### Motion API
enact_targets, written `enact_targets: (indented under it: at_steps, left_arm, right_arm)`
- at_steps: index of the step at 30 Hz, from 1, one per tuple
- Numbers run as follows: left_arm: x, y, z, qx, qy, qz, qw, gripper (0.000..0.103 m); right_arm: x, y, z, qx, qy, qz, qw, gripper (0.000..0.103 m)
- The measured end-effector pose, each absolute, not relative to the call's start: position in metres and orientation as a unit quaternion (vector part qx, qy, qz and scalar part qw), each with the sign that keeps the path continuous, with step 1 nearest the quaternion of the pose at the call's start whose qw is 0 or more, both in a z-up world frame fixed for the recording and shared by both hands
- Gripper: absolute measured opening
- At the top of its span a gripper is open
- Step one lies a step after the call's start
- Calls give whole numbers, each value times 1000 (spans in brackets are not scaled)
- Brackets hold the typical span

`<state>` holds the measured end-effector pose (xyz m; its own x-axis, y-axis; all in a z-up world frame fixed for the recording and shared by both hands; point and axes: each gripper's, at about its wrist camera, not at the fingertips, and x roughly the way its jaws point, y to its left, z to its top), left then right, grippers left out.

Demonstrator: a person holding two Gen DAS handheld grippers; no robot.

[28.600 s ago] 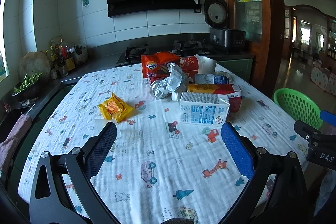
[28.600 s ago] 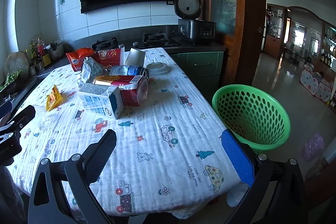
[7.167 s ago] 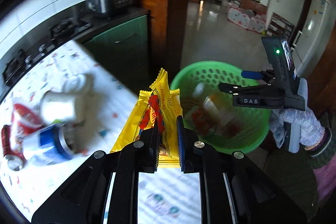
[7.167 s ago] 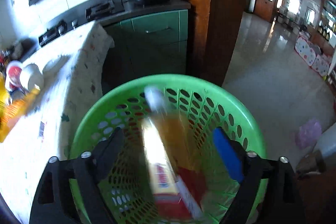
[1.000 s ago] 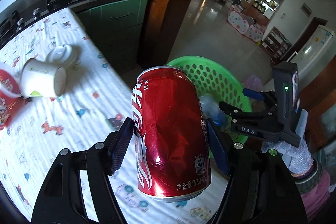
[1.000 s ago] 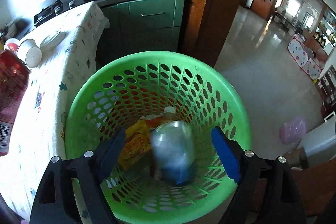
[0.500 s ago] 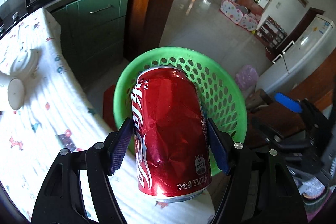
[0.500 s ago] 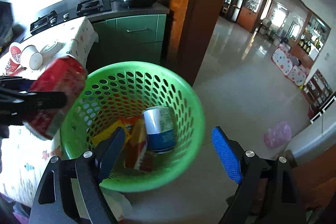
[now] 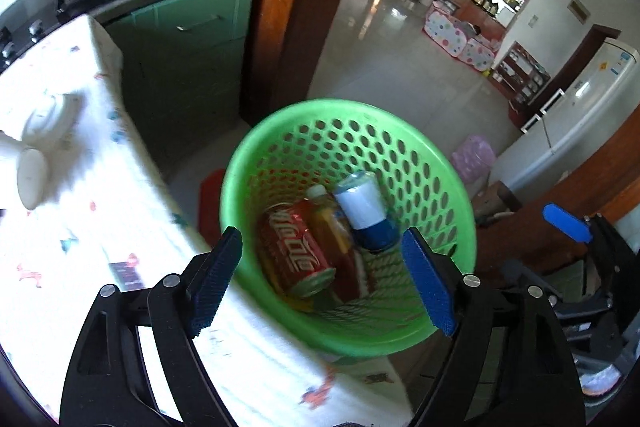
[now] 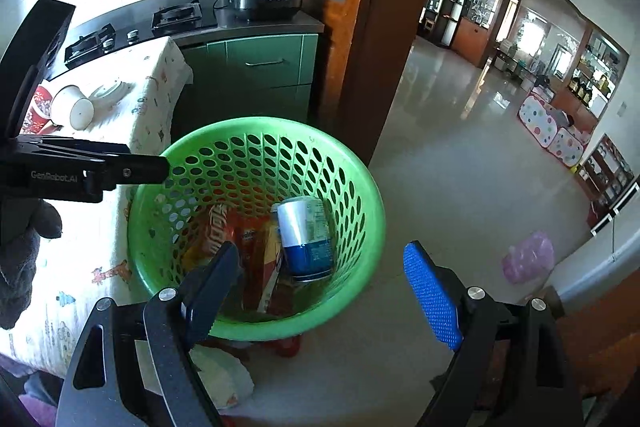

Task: Collect trash
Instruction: 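Move both tools back over the table toward the red and white cups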

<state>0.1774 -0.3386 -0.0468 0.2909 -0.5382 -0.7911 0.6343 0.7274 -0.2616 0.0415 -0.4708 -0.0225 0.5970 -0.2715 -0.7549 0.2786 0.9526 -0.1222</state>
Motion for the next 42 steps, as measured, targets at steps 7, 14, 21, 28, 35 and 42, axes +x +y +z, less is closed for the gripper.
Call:
enact_targets:
  at_steps: [7,14,21,28,35,42]
  left_arm:
    - [181,-284,-21,46,438,-330,835,81]
    - [184,-226,-2,48,403,-285,868,80]
    - [195,-164,9,40,390,-241,888,79]
    - [206,-108,15,32,380,-194,904,79]
    - [219,-55,14,32,377,-146,914,79]
    - [233,-8,6,19,389,-114,914,79]
  right_arm:
    - [44,-449,-14,-5,415,-131,901,82]
    - [60,-408,0,-26,406,-90,909,82]
    - [81,-361,9,-54,401,-51,913,82]
    - [104,-317,17,-77,396,-13,915,82]
    - [132,-283,22,-91,396,22,914,82]
    - [170,-248,14,-104,406,58,906,82]
